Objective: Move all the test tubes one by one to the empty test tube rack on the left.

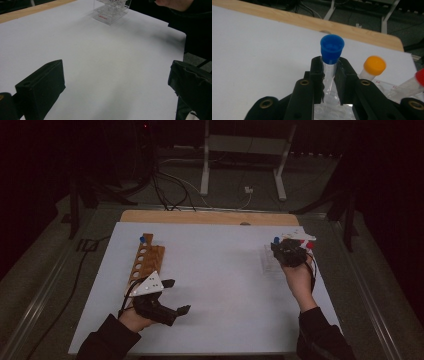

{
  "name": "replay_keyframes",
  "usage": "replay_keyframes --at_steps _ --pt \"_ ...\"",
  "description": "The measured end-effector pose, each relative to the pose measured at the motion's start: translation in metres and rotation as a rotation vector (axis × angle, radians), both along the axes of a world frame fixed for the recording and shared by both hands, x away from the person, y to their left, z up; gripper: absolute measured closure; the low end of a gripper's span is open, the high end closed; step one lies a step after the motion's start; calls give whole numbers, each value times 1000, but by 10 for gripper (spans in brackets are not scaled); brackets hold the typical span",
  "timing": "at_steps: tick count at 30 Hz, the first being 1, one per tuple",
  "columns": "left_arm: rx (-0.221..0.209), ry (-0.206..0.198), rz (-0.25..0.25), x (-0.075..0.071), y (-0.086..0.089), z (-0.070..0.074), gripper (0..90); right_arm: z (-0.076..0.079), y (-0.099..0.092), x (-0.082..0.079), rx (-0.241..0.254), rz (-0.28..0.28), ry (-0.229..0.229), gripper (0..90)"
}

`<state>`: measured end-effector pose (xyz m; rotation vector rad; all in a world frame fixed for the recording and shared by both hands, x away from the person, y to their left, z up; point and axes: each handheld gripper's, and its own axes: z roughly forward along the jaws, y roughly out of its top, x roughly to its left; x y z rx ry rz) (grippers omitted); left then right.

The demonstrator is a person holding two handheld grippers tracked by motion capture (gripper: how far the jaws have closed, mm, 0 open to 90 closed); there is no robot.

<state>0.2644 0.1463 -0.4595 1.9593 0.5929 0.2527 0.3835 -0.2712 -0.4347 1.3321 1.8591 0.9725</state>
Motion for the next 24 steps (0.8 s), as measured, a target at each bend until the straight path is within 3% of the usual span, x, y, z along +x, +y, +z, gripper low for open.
replay_keyframes --at_steps 12,24 --pt "-2 7 -13 0 -2 2 16 34 5 -21 2 53 -81 771" --pt "-8 4 -28 -2 -6 6 16 25 26 -44 5 163 -65 770"
